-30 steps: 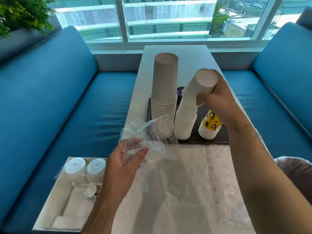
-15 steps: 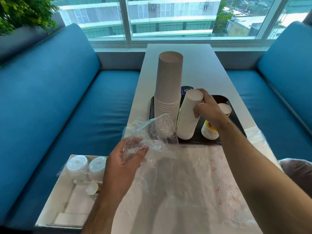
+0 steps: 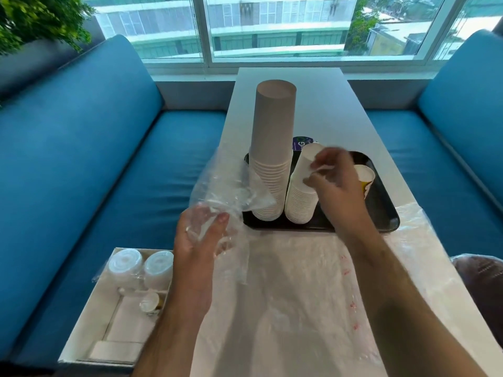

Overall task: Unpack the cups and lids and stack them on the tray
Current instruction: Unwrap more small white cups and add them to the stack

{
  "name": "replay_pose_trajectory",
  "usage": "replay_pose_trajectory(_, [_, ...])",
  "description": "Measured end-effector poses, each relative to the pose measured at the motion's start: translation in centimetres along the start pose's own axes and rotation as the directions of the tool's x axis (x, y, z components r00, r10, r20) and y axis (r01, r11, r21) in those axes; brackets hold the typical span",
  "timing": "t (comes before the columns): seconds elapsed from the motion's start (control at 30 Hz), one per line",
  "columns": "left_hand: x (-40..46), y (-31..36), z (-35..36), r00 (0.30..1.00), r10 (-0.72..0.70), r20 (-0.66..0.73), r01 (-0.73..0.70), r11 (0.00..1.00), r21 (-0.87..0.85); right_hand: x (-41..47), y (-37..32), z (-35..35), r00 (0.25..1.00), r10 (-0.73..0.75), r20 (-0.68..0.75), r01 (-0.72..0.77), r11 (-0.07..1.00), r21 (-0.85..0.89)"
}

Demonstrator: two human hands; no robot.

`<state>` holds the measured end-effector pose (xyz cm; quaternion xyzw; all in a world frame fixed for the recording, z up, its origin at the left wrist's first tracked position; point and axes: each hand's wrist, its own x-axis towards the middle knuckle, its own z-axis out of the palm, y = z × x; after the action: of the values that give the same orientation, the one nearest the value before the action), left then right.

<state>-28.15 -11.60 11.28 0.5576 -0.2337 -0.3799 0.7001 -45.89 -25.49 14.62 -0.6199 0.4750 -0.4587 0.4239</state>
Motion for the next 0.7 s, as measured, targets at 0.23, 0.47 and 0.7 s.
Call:
replay_pose_trajectory(0.23, [0.2, 0.1, 1.6, 0.999, -0.049, 0.003, 0.049, 0.995, -0.088, -5.8, -0.4, 2.9, 0.453, 0.537, 0.712, -0.767, 0.642, 0.004])
replay_pose_trajectory(0.47, [0.1, -0.4, 2.3, 0.999, -0.038, -0.006, 0.038, 0.997, -0.071, -6.6, -1.6, 4.9, 0.603, 0.354, 0.715, -0.775, 0.472, 0.42])
replay_pose_trajectory(0.7, [1.2, 0.2, -0.4, 0.999, -0.037, 0.019, 0.041, 0.961, -0.275, -5.2, -0.5, 2.8, 0.873, 0.151, 0.463, -0.354, 0.85, 0.39])
